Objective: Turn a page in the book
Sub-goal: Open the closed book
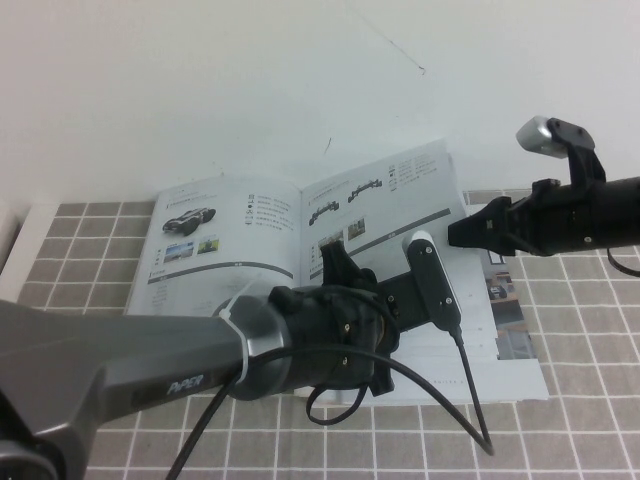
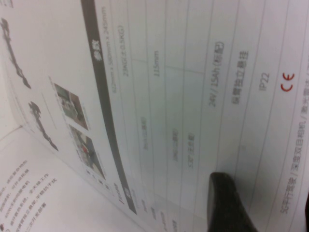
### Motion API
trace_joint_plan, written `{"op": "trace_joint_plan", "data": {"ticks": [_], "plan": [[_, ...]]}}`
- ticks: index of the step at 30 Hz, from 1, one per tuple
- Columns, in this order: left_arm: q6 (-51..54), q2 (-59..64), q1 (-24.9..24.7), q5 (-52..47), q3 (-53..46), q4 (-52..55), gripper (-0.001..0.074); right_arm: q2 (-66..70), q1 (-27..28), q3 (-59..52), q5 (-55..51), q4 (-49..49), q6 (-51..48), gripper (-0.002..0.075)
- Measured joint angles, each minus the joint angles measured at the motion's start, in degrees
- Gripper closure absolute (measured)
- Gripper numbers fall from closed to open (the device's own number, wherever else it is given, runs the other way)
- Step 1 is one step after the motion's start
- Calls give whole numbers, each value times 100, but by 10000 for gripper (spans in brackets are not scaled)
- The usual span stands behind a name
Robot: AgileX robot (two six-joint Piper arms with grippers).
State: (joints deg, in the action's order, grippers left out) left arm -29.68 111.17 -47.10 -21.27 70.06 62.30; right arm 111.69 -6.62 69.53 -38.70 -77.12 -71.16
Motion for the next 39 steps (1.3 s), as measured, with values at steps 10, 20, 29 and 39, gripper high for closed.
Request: {"op": "trace_joint_plan", "data": {"ticks": [10, 20, 29, 39], "plan": [[0, 0, 0, -61, 0, 0, 425, 44, 10, 13, -974, -637, -445, 333], [168, -464, -783, -1185, 12, -70, 425, 71, 10, 17, -1286, -868, -759, 338], [930, -668, -1362, -493, -294, -721, 461, 70, 10, 17, -1558, -1299, -759, 338], [-712, -126, -897, 114, -420, 1292, 471, 70, 10, 17, -2115, -1575, -876, 338]]}}
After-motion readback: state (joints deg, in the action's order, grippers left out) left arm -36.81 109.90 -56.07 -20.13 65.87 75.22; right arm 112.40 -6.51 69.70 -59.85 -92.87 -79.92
